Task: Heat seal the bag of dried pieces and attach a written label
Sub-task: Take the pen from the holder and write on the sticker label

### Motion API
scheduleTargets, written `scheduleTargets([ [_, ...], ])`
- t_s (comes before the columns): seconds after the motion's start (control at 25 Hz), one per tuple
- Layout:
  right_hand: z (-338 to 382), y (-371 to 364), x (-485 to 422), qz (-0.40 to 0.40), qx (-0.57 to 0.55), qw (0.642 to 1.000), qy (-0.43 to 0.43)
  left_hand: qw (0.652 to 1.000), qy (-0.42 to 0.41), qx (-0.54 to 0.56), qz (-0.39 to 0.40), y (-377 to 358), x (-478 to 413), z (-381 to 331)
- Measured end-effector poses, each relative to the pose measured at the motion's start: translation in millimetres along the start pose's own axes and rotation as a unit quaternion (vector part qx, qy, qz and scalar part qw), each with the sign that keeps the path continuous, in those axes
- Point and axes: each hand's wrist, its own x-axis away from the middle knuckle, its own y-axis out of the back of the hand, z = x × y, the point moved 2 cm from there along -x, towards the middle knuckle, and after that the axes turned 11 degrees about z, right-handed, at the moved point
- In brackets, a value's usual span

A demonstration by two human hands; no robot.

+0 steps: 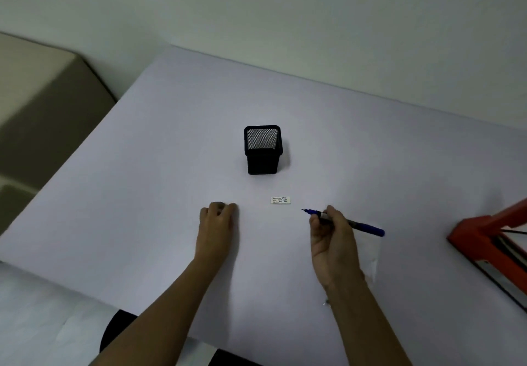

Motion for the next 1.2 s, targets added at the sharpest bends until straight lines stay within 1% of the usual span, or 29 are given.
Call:
scheduleTargets([
  [0.04, 0, -1, 3, 0.002, 0.010, 1.000, -0.006, 0.999, -0.003, 0.033, -0.001, 4, 1, -4],
  [0.08, 0, -2, 7, 0.008, 0.027, 1.000, -0.008, 0.995, 0.013, 0.096, -0.023, 13, 5, -12],
  [0.12, 2, -4, 11, 0.019, 0.049, 0.999, -0.007, 0.980, 0.046, 0.190, -0.045, 27, 10, -23],
  [0.16, 3, -6, 16, 0.033, 0.074, 0.997, 0.000, 0.947, 0.079, 0.308, -0.043, 42, 18, -38],
  [0.2, 4, -10, 21, 0.044, 0.100, 0.994, 0.013, 0.899, 0.089, 0.428, -0.016, 57, 27, -54],
  [0.24, 5, -12, 25, 0.052, 0.126, 0.990, 0.027, 0.849, 0.078, 0.522, 0.013, 68, 35, -71],
  [0.28, 5, -15, 29, 0.059, 0.151, 0.986, 0.041, 0.819, 0.057, 0.570, 0.039, 78, 43, -85],
  [0.32, 5, -18, 34, 0.066, 0.171, 0.982, 0.053, 0.803, 0.033, 0.592, 0.061, 86, 51, -95],
  [0.4, 6, -23, 41, 0.078, 0.196, 0.975, 0.065, 0.787, 0.010, 0.610, 0.089, 95, 60, -106],
  [0.52, 5, -25, 47, 0.076, 0.209, 0.972, 0.069, 0.776, 0.004, 0.621, 0.108, 98, 65, -110],
  [0.56, 5, -24, 47, 0.078, 0.214, 0.971, 0.070, 0.779, 0.000, 0.617, 0.113, 99, 66, -111],
  [0.68, 2, -22, 45, 0.093, 0.253, 0.960, 0.076, 0.805, -0.018, 0.582, 0.117, 103, 68, -111],
  [0.76, 0, -22, 43, 0.108, 0.296, 0.944, 0.096, 0.834, -0.037, 0.540, 0.112, 106, 67, -110],
  [0.84, -2, -23, 42, 0.126, 0.328, 0.928, 0.123, 0.852, -0.046, 0.511, 0.102, 107, 67, -109],
  [0.92, -5, -23, 40, 0.138, 0.341, 0.920, 0.135, 0.857, -0.040, 0.505, 0.094, 105, 65, -109],
  [1.04, -8, -22, 32, 0.153, 0.355, 0.913, 0.130, 0.866, -0.032, 0.490, 0.090, 101, 63, -107],
  [1.12, -10, -21, 24, 0.177, 0.358, 0.910, 0.111, 0.861, -0.013, 0.502, 0.084, 96, 61, -105],
  [1.2, -8, -27, 16, 0.210, 0.346, 0.911, 0.078, 0.831, 0.023, 0.550, 0.077, 88, 52, -104],
])
